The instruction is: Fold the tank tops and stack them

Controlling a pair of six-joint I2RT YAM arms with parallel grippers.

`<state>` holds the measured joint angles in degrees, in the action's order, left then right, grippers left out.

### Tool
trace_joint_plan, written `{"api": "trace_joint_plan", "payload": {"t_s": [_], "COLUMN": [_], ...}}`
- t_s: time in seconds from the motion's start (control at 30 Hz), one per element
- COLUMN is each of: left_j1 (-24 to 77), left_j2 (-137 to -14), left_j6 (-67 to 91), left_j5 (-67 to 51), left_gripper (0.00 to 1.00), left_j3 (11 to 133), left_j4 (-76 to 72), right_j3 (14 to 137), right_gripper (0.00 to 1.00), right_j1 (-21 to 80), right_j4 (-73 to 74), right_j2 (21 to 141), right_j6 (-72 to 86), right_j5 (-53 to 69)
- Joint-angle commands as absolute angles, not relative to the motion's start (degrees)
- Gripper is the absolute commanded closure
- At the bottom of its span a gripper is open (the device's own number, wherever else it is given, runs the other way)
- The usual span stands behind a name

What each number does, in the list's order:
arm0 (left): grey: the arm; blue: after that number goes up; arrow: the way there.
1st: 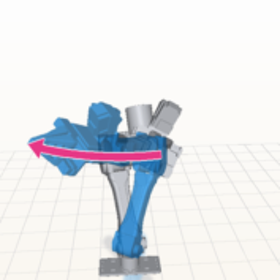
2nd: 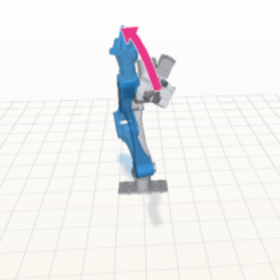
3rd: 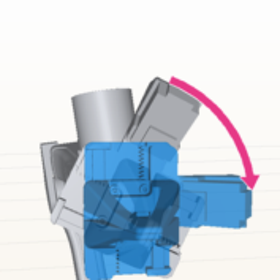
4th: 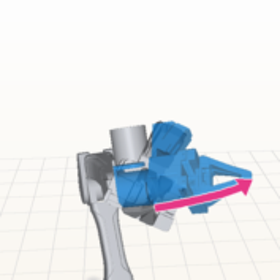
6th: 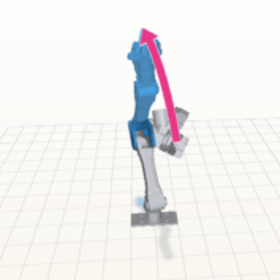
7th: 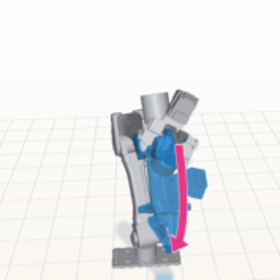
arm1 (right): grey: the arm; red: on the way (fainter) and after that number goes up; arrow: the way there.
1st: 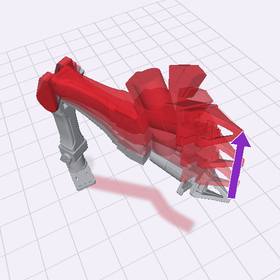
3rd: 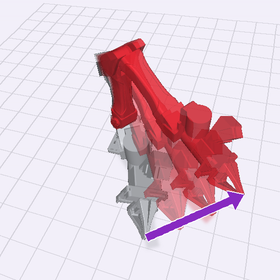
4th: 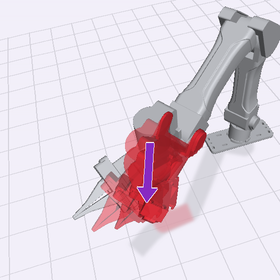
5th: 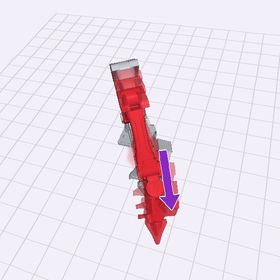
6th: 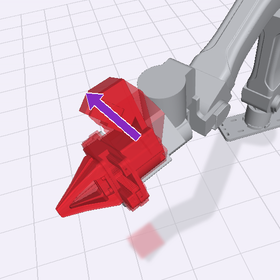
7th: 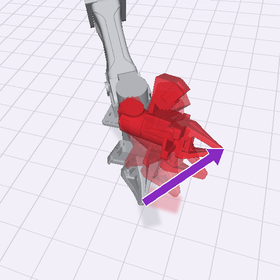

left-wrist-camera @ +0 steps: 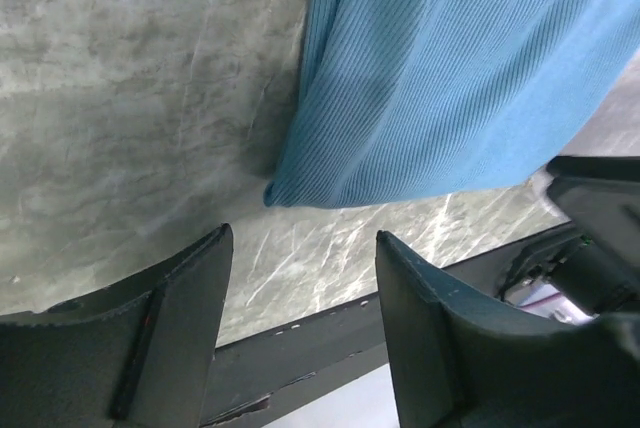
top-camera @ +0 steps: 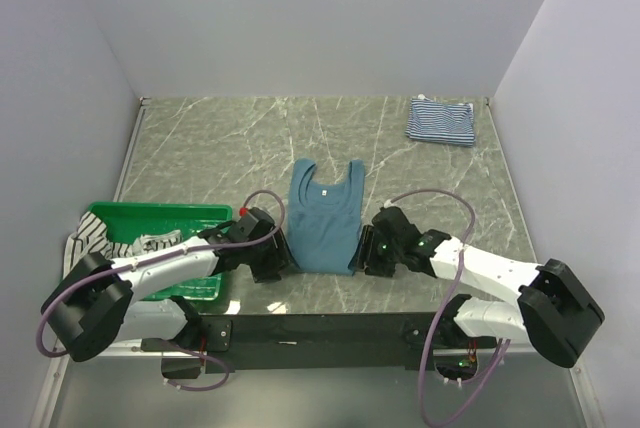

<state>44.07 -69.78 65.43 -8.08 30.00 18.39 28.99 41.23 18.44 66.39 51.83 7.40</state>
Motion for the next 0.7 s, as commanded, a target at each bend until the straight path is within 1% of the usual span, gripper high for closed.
{"api": "trace_joint_plan", "payload": {"t_s": [0.0, 0.13, 0.23, 0.47, 0.67], "left_j1": [43.16, 41.75, 40.52, 39.02, 38.94], "left_j2": [-69.17, -67.42, -66.1, -64.86, -67.58], "left_j6": [66.26, 68.37, 69.78, 72.24, 73.3], "left_j5": [-11.34, -10.81, -9.85, -8.09, -7.47], "left_gripper": [0.36, 0.39, 0.41, 0.42, 0.47], "left_j3": [28.57, 25.15, 23.47, 20.39, 19.34], "left_j4": [12.05, 9.5, 8.96, 6.68, 4.92], "right_j3": [26.56, 22.95, 21.01, 16.18, 14.41], "right_gripper": [0.42, 0.48, 0.51, 0.54, 0.56], "right_j1": [42.71, 43.68, 44.21, 45.17, 45.44], "right_j4": [11.0, 7.12, 5.98, 3.61, 2.29], "right_j2": [64.77, 64.42, 63.72, 60.13, 60.64], "right_j6": [58.96, 63.54, 66.35, 72.33, 74.35], "right_j5": [10.02, 9.85, 8.44, 4.31, 2.55]}}
